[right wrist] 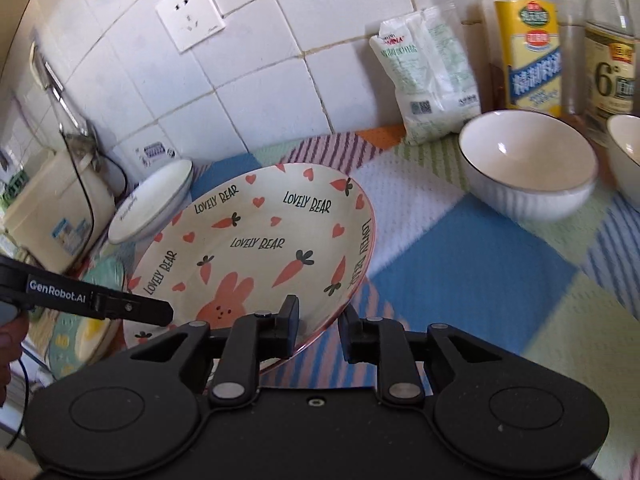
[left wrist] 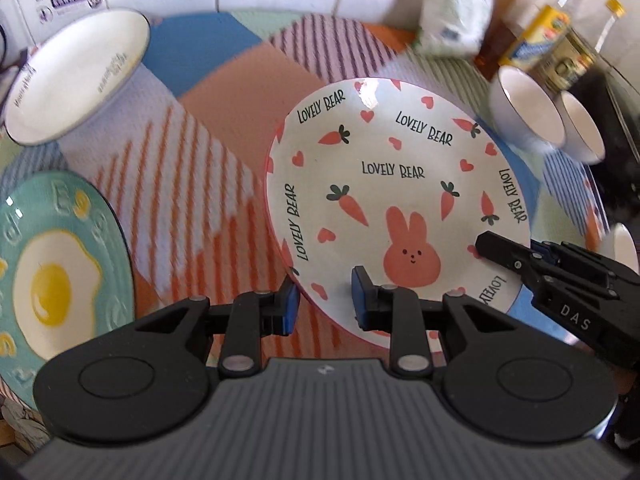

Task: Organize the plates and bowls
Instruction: 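Lift the bunny plate with the left gripper, set it mid-cloth, release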

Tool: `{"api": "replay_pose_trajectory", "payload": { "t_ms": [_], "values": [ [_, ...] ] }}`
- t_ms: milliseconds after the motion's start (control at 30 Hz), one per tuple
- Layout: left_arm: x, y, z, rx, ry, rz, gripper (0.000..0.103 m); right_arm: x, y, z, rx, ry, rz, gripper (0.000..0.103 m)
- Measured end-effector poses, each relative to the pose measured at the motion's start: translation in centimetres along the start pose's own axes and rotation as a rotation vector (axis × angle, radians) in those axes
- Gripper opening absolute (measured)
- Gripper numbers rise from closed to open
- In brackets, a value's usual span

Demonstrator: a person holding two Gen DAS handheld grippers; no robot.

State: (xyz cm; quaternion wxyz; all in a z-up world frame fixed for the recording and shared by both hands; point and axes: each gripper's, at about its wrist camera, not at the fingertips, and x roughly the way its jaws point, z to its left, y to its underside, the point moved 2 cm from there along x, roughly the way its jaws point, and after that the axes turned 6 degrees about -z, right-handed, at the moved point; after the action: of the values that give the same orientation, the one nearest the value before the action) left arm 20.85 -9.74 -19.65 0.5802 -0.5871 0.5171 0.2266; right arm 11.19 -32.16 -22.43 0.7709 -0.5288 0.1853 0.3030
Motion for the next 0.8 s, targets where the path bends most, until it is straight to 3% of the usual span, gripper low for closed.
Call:
{"api": "replay_pose_trajectory", "payload": {
  "t_ms": [300, 500, 633, 800],
  "values": [
    [0.9, 3.3, -1.3, 0.011, 0.043, 0.079, 0.025, -2.3, 3.5, -0.5, -0.007, 0.048, 0.048, 0.026],
    [1.2, 3.8, -1.5, 0.009, 0.035, 0.103, 0.027, -2.6, 4.7, -0.7, -0.024, 0.068, 0.045, 0.026],
    [1.8, 3.4, -1.4, -0.011, 0.036, 0.200, 0.026, -2.3, 4.9, -0.4, -0.078, 0.095, 0.061, 0.028],
    [-0.4, 2.5, -2.1, 0.102, -0.001, 0.182, 0.036, -2.2, 5.1, 0.7, -0.141, 0.158, 0.079, 0.037]
  ]
}}
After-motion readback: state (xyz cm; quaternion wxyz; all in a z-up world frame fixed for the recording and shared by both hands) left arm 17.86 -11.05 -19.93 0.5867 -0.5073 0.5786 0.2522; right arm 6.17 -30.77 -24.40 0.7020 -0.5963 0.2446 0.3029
